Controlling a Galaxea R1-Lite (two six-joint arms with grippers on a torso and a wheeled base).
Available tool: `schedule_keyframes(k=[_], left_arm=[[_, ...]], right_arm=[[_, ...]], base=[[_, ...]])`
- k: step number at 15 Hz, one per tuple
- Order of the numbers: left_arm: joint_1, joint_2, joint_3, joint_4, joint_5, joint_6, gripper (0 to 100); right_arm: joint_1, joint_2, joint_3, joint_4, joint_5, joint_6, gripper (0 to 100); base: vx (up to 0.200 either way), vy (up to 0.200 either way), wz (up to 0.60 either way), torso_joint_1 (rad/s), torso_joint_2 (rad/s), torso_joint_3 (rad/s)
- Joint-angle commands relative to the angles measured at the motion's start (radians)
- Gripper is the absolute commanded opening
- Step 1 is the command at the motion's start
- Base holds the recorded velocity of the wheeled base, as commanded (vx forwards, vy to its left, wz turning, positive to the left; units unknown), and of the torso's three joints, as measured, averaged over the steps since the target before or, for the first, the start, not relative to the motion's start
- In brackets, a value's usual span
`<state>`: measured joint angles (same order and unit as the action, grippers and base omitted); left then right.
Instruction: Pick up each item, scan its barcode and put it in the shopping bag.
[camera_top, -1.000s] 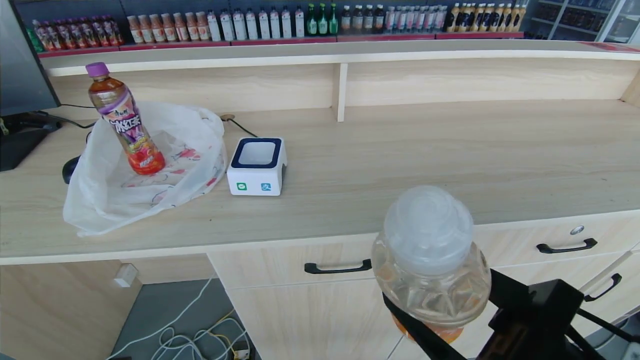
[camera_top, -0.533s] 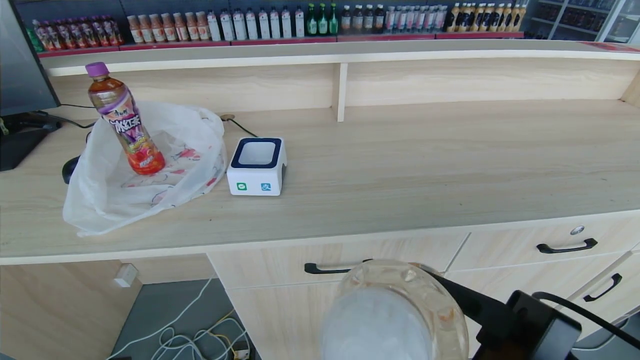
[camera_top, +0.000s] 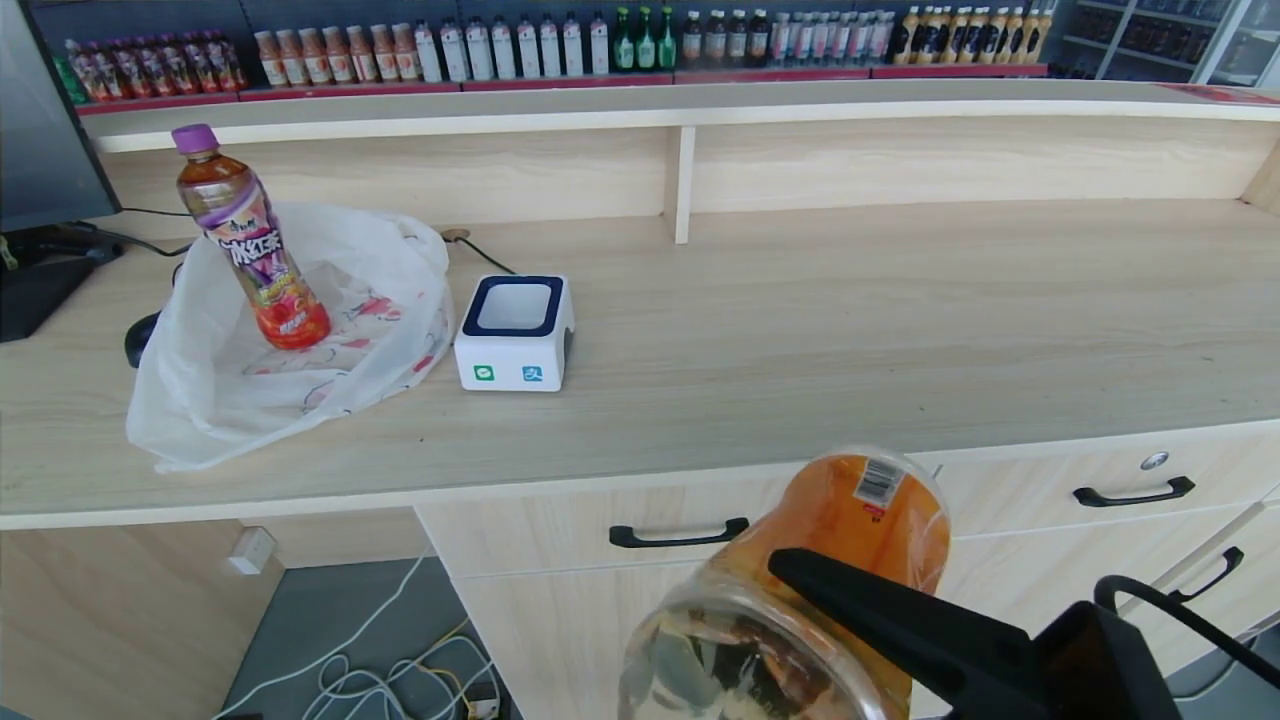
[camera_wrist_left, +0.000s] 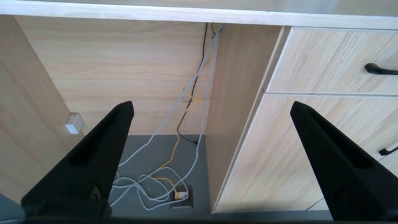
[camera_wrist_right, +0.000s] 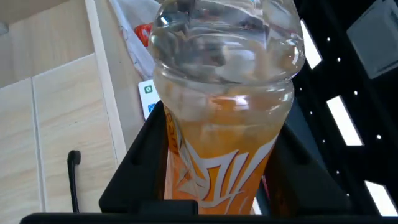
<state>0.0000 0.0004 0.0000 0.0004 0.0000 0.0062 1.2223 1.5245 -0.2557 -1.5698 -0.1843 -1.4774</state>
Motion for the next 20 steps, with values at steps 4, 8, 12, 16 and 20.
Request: schedule_keyframes(k=[4,8,12,16,20], left_arm=[[0.000,0.001,0.000,0.001,0.000,0.000,100],[0.000,0.001,0.000,0.000,0.000,0.000,100],[0.000,0.000,0.000,0.000,0.000,0.000,100],[0.000,0.001,0.000,0.000,0.000,0.000,100],[0.000,0.001,0.000,0.001,0.000,0.000,100]], right_arm=[[0.118,-0.029,0.026,-0.001,0.000,-0.173,0],[0.138,-0.030,0.036,-0.001,-0.007,-0.219,0],[0.124,-0.041,0.052,-0.001,-0.007,-0.316,0],[0.124,-0.049,0.047,-0.001,-0.006,-0.382,0],[0.121,-0.058,0.029,-0.001,-0.006,-0.438,0]], base=[[0.000,0.000,0.00,0.000,0.00,0.000],[0.000,0.000,0.00,0.000,0.00,0.000],[0.000,0.000,0.00,0.000,0.00,0.000],[0.000,0.000,0.00,0.000,0.00,0.000],[0.000,0.000,0.00,0.000,0.00,0.000]])
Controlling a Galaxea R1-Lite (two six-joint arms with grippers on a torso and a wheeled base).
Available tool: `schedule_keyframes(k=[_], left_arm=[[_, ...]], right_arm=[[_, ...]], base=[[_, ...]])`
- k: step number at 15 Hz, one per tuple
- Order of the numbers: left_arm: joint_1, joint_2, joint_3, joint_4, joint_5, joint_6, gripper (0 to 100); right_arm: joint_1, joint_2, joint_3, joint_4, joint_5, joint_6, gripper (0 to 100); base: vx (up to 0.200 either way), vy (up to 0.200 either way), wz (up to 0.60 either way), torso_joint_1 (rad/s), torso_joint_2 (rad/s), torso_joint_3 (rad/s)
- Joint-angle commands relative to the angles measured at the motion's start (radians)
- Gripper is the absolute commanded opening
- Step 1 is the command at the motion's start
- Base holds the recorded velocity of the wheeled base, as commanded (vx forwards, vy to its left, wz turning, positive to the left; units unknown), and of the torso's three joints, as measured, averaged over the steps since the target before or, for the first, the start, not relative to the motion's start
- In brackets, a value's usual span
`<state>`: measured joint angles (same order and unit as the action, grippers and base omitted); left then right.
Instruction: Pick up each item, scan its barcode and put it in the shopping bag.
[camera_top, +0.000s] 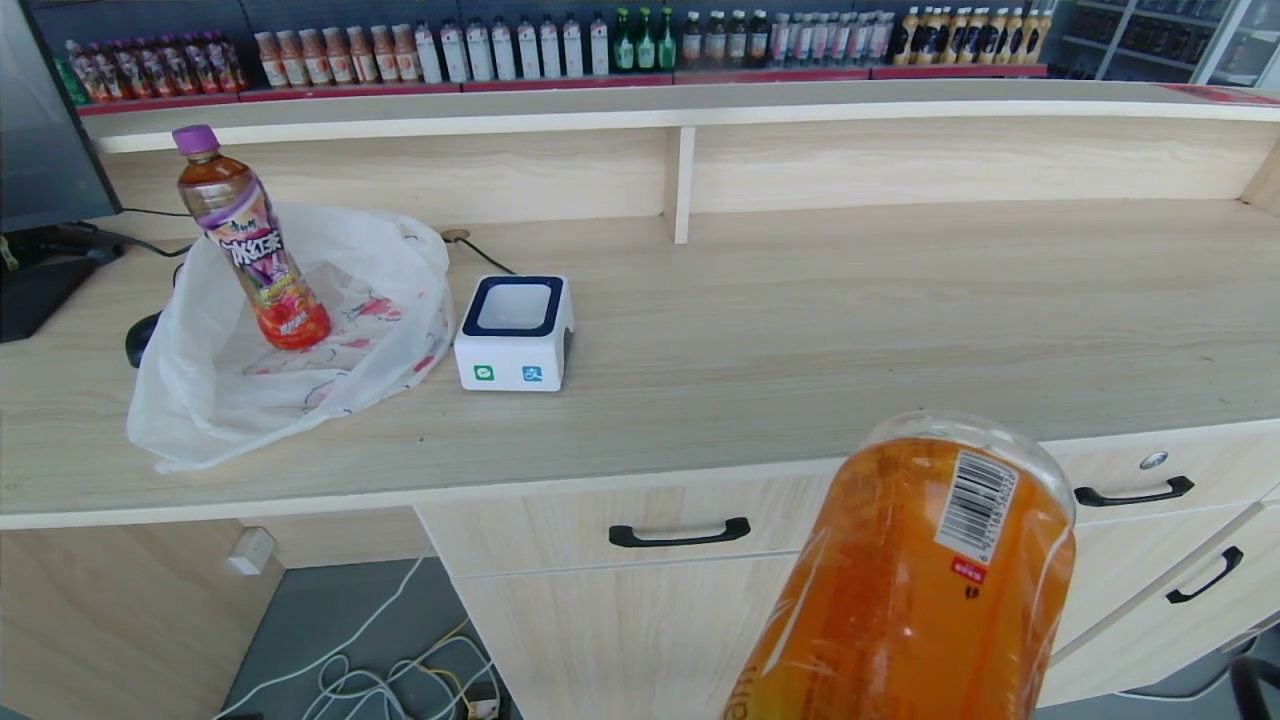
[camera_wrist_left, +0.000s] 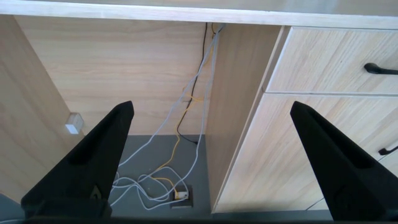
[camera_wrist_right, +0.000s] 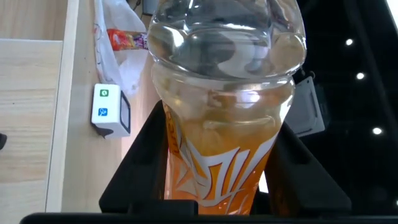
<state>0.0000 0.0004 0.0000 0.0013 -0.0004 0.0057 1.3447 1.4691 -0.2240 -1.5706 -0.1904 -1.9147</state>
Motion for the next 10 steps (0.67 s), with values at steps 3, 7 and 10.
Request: schedule_keyframes(k=[3,7,10], left_arm=[[0.000,0.001,0.000,-0.001,0.000,0.000,100],[0.000,0.000,0.000,-0.001,0.000,0.000,100],[0.000,0.000,0.000,0.000,0.000,0.000,100]], right_arm=[[-0.001,-0.003,-0.001,0.000,0.000,0.000,0],[-0.001,-0.004,-0.005,0.000,0.000,0.008,0],[-0.001,0.000,0.002,0.000,0.000,0.054,0]], base=[[0.000,0.000,0.00,0.000,0.00,0.000],[0.000,0.000,0.00,0.000,0.00,0.000],[0.000,0.000,0.00,0.000,0.00,0.000]])
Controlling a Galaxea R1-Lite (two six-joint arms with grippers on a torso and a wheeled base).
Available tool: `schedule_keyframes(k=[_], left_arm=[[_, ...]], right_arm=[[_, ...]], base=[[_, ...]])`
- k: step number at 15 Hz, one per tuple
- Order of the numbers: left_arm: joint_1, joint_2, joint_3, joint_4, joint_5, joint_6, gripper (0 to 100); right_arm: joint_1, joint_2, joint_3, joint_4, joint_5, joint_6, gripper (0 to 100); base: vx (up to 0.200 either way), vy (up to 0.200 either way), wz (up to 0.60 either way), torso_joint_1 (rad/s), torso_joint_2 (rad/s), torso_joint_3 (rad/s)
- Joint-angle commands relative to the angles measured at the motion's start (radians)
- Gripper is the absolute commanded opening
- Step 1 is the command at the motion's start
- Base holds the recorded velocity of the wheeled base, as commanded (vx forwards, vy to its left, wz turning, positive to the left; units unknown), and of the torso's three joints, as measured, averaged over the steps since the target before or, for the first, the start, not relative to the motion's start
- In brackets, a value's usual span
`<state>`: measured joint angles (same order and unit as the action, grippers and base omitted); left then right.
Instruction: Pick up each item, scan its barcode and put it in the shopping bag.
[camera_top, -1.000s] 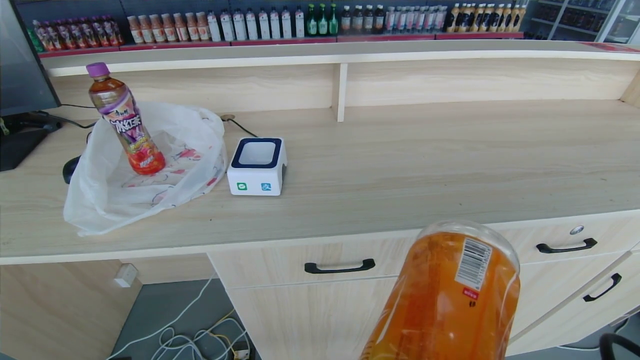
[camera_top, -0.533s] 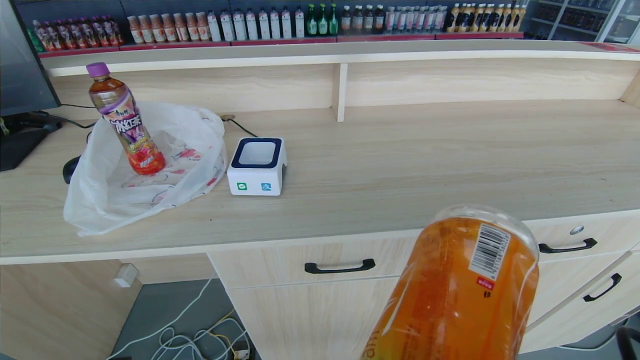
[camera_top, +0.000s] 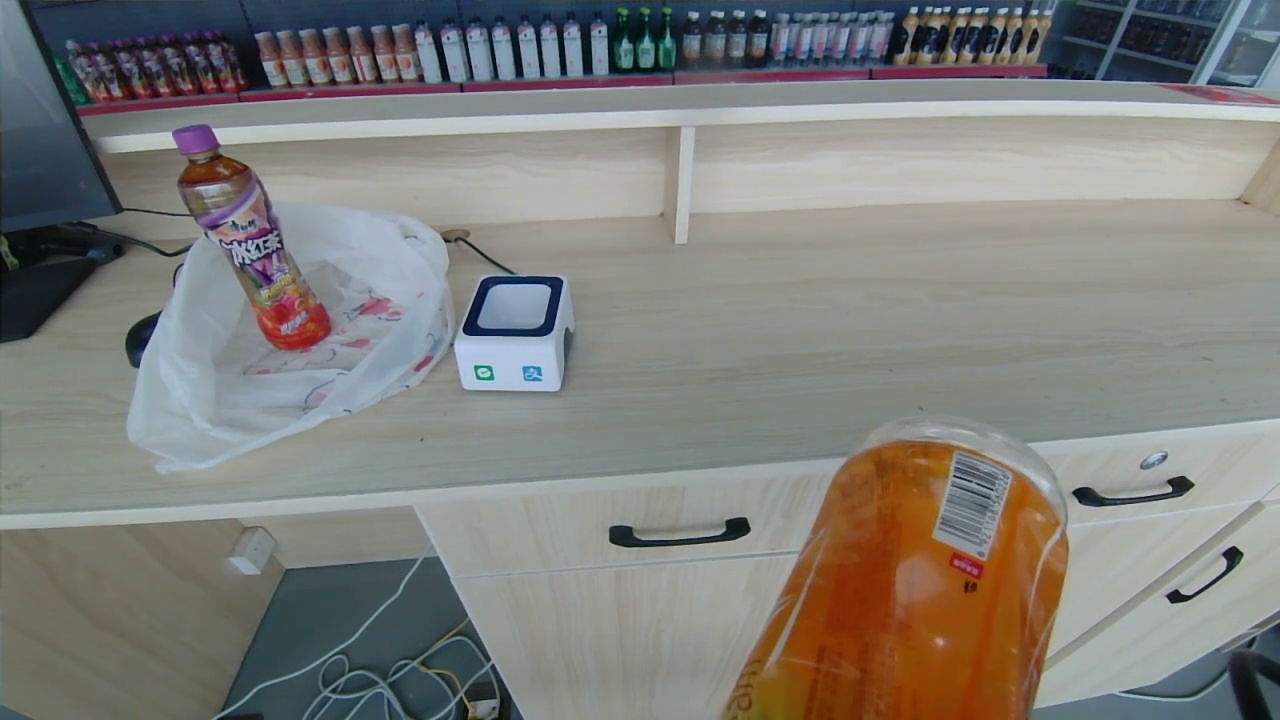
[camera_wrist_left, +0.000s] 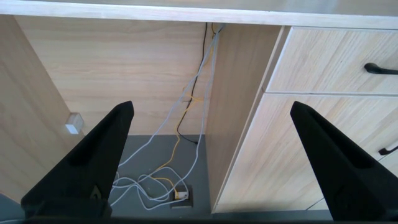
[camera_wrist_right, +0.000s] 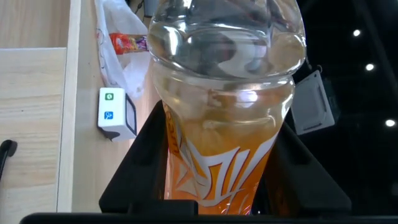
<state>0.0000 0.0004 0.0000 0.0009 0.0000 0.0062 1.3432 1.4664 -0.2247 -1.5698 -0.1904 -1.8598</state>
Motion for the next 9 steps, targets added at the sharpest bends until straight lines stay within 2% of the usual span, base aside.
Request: schedule_keyframes(k=[1,9], left_arm=[[0.000,0.000,0.000,-0.001,0.000,0.000,100],[0.000,0.000,0.000,0.001,0.000,0.000,100]], right_arm=[[-0.002,0.002,0.004,-0.001,0.000,0.002,0],[0.001,0.009,-0.013,-0.001,0.000,0.011,0]], base=[[0.000,0.000,0.00,0.000,0.00,0.000],[0.000,0.000,0.00,0.000,0.00,0.000]])
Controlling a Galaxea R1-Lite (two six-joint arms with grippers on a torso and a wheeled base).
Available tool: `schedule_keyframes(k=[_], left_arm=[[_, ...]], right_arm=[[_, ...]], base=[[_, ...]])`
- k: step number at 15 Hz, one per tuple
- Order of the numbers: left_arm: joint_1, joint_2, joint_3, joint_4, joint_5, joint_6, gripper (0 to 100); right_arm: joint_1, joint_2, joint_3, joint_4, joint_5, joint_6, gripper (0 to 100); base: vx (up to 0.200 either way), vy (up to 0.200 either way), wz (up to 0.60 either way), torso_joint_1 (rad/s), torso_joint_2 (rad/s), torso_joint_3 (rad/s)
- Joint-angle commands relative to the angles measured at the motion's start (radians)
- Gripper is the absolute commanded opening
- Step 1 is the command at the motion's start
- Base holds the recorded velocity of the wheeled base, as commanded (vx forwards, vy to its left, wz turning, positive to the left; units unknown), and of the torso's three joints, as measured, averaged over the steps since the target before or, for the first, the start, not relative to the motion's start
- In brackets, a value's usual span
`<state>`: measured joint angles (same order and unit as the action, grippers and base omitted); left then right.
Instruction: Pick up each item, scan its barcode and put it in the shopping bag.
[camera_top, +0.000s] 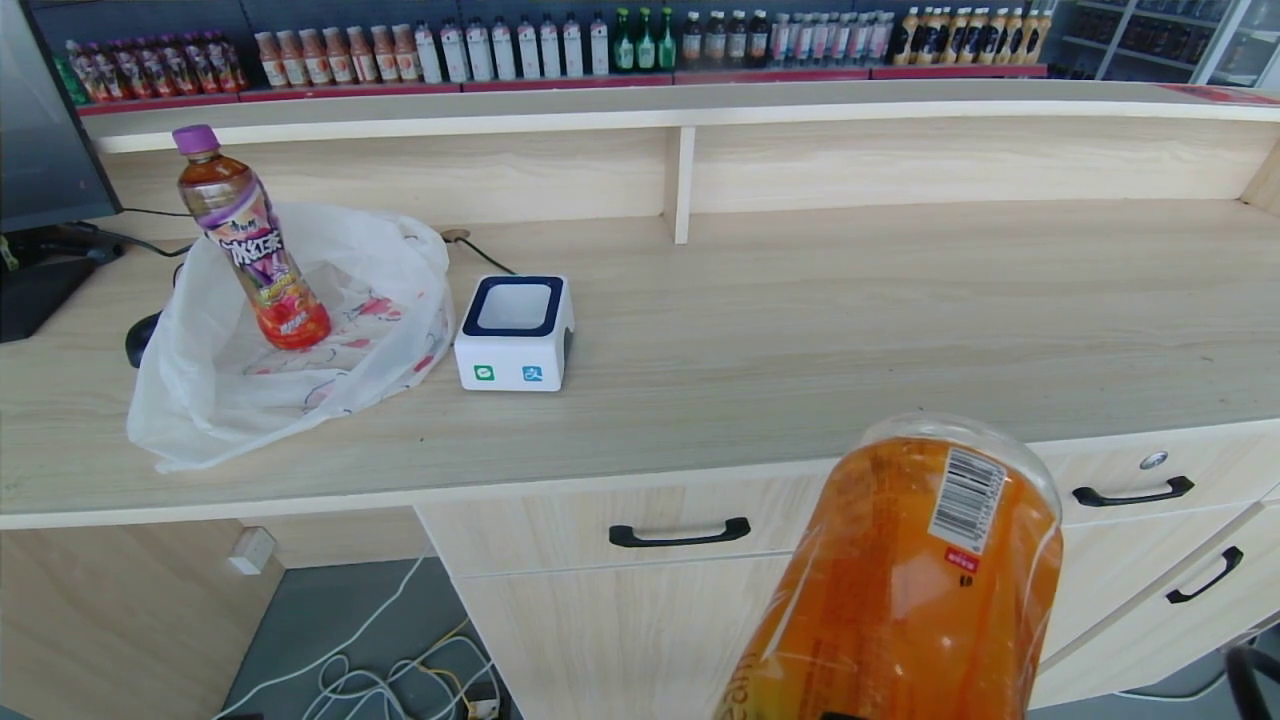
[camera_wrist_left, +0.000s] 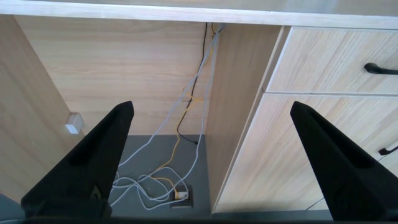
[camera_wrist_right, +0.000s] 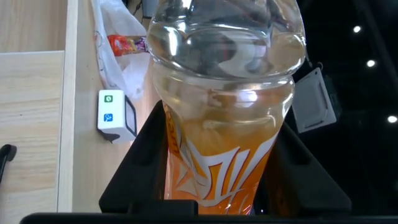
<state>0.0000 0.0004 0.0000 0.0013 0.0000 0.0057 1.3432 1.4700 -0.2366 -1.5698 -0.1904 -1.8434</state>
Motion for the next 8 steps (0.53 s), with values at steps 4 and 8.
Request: schedule_keyframes(k=[4,8], left_arm=[[0.000,0.000,0.000,0.000,0.000,0.000,100],[0.000,0.000,0.000,0.000,0.000,0.000,100]], right_arm=[[-0.001,0.018,-0.026,-0.001,0.000,0.236,0],[-0.001,0.029,-0.024,-0.001,-0.001,0.515,0]], base=[[0.000,0.000,0.00,0.000,0.00,0.000],[0.000,0.000,0.00,0.000,0.00,0.000]])
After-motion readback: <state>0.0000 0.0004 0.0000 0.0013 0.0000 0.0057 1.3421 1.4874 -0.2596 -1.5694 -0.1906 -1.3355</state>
